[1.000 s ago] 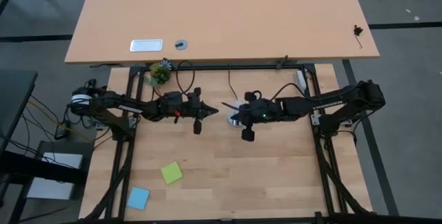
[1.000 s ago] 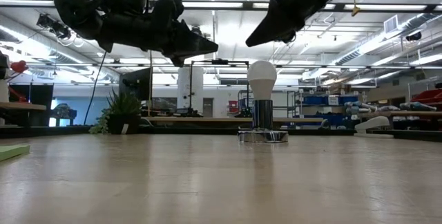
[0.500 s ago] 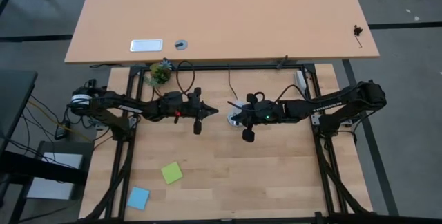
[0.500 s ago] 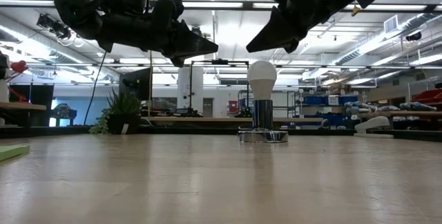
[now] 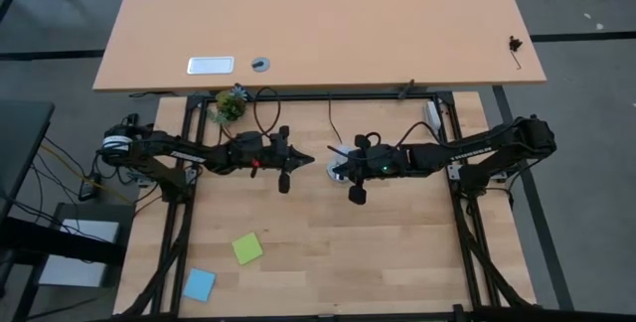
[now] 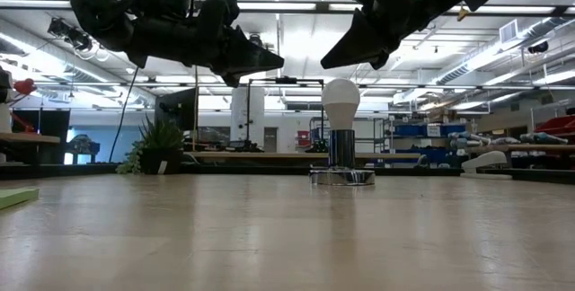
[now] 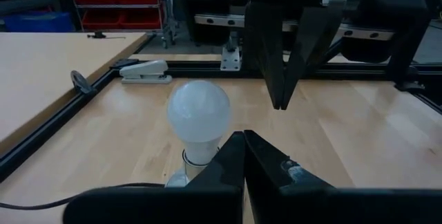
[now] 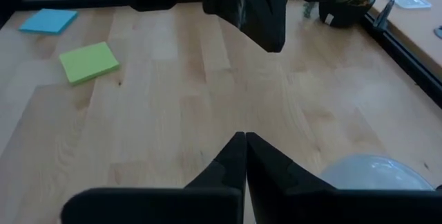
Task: Screw lightbulb
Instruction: Remove the lightbulb from the lamp
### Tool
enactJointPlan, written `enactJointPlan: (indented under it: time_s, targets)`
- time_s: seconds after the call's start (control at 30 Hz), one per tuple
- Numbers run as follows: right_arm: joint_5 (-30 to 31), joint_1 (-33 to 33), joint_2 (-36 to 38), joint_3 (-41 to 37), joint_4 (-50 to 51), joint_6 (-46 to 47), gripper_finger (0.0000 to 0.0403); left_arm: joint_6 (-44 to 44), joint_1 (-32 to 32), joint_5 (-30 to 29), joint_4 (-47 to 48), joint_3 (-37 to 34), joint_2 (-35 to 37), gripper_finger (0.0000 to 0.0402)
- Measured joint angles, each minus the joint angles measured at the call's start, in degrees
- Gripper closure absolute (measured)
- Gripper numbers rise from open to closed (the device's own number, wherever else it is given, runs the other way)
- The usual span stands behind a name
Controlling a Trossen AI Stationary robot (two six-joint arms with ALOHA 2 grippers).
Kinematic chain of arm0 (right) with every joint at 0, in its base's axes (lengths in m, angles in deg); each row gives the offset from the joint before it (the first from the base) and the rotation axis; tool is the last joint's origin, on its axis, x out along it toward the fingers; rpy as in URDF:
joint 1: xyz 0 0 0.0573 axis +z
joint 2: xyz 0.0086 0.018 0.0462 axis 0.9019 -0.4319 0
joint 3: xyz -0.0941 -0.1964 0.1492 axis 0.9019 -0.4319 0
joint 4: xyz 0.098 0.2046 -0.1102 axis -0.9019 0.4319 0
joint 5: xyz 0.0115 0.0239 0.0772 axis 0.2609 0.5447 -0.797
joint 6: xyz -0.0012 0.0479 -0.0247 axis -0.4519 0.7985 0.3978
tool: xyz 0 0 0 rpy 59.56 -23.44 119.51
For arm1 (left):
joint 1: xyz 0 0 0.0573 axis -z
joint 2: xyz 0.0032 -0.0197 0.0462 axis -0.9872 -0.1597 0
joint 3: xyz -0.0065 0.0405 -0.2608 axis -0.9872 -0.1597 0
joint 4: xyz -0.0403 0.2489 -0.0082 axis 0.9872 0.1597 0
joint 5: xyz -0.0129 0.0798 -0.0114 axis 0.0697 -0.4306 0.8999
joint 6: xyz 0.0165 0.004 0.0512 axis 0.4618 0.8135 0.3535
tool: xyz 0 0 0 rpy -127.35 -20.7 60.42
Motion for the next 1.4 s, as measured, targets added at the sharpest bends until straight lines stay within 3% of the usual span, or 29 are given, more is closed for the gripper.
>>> enactJointPlan:
  time_s: [1.0,1.4]
  targets:
    - [0.0,0.0,0.0,0.0,-0.5,-0.1,0.0385,0.0,0.0,0.0,-0.1,0.0,0.0,0.0390]
    - [0.0,0.0,-0.1,0.0,-5.6,-2.5,0.0383,0.0,0.0,0.0,-0.1,0.0,0.0,0.0390]
